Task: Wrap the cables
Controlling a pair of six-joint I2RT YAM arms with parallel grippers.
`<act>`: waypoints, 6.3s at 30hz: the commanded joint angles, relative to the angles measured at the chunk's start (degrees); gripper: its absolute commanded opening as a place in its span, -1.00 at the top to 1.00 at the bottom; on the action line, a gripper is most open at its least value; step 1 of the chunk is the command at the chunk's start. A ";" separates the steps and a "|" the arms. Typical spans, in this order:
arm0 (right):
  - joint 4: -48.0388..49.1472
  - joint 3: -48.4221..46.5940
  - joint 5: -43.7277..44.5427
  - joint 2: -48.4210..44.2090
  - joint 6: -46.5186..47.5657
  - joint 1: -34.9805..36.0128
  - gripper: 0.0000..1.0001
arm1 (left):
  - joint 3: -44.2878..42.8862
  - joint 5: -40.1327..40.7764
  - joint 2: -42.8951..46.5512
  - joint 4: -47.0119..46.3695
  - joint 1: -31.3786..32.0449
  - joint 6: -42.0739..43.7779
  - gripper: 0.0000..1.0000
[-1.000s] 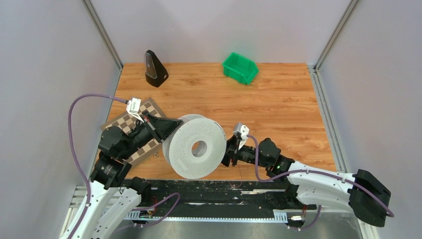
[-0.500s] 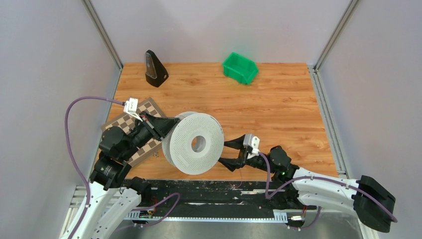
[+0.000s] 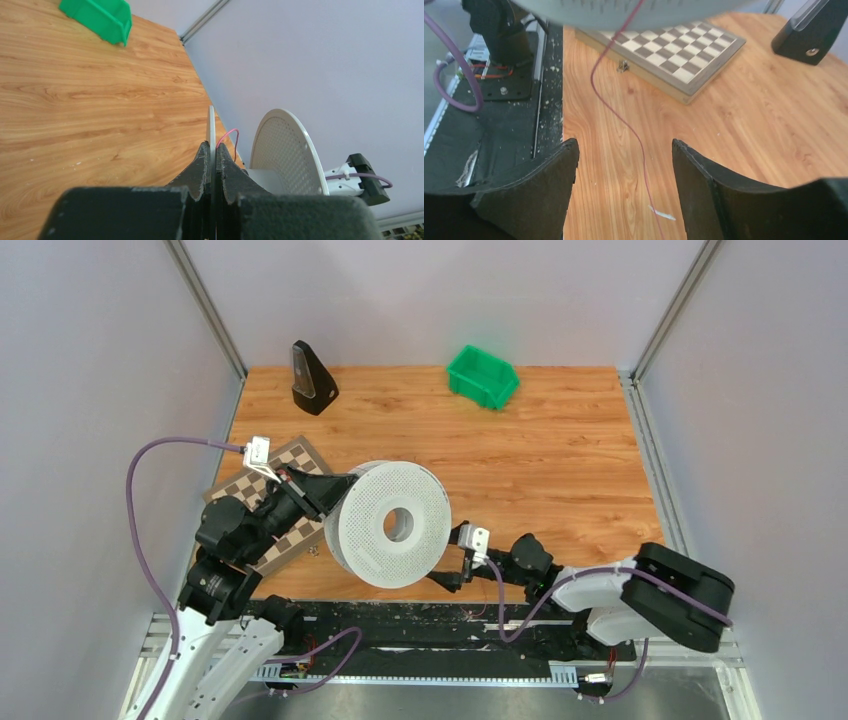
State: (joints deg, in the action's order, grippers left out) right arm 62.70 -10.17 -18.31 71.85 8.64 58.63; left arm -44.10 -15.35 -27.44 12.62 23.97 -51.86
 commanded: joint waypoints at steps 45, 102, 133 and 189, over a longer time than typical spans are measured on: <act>-39.93 -32.44 35.71 10.64 -11.73 27.86 1.00 | -0.72 42.37 -2.24 -3.82 0.03 9.30 1.00; -74.31 -52.22 3.41 -0.10 -4.75 -6.74 1.00 | 1.27 -18.97 -4.85 3.34 0.20 54.45 1.00; -33.55 -17.96 -0.62 -9.20 -26.30 -1.32 0.72 | -0.63 7.17 0.85 -6.28 0.13 -1.98 1.00; -30.06 -15.16 44.01 5.15 55.44 24.07 -0.06 | -3.89 22.11 0.76 3.18 0.17 -6.73 1.00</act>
State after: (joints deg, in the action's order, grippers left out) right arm 27.51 -25.02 17.32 72.51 41.04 81.58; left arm -44.21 6.00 -27.44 18.70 23.99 -57.52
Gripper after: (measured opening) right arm 0.522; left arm 0.017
